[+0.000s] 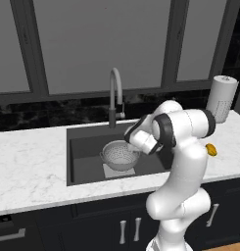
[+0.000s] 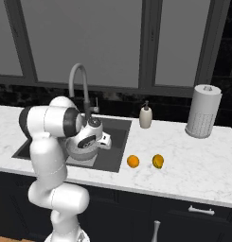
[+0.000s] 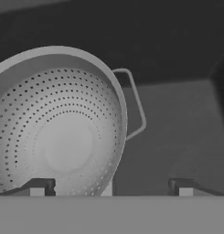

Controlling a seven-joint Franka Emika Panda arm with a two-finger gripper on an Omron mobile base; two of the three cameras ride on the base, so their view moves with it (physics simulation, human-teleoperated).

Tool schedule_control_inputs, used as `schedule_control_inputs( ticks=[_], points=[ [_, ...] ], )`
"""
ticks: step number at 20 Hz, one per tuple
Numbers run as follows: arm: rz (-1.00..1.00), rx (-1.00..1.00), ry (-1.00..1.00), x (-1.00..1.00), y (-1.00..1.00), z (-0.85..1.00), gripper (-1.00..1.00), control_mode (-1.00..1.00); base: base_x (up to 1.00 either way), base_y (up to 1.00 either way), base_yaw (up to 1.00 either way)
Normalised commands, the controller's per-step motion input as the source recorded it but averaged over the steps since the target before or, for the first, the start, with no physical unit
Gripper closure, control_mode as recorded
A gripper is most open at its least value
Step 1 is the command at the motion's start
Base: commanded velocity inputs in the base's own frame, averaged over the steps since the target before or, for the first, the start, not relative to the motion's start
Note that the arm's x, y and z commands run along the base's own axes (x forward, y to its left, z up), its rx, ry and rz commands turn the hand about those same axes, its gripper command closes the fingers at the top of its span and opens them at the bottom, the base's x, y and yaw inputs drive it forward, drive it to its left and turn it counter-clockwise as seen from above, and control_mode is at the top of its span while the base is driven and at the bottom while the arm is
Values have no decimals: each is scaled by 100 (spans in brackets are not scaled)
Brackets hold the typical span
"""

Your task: Put the colander in the sink, put the mango, orange in the colander, and turn on the sink faucet and pour water over the colander.

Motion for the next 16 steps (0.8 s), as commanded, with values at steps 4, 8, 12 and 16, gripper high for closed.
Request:
schedule_control_inputs(
  ticks=[4, 8, 12, 16],
  points=[
    [0, 4, 0, -41, -34, 64, -100, -100, 0, 0, 0],
    [0, 5, 0, -57, -47, 77, -100, -100, 0, 0, 0],
    [0, 3, 0, -53, -47, 99, -100, -100, 0, 0, 0],
    [0, 0, 11, -21, -67, 100, -100, -100, 0, 0, 0]
  ],
)
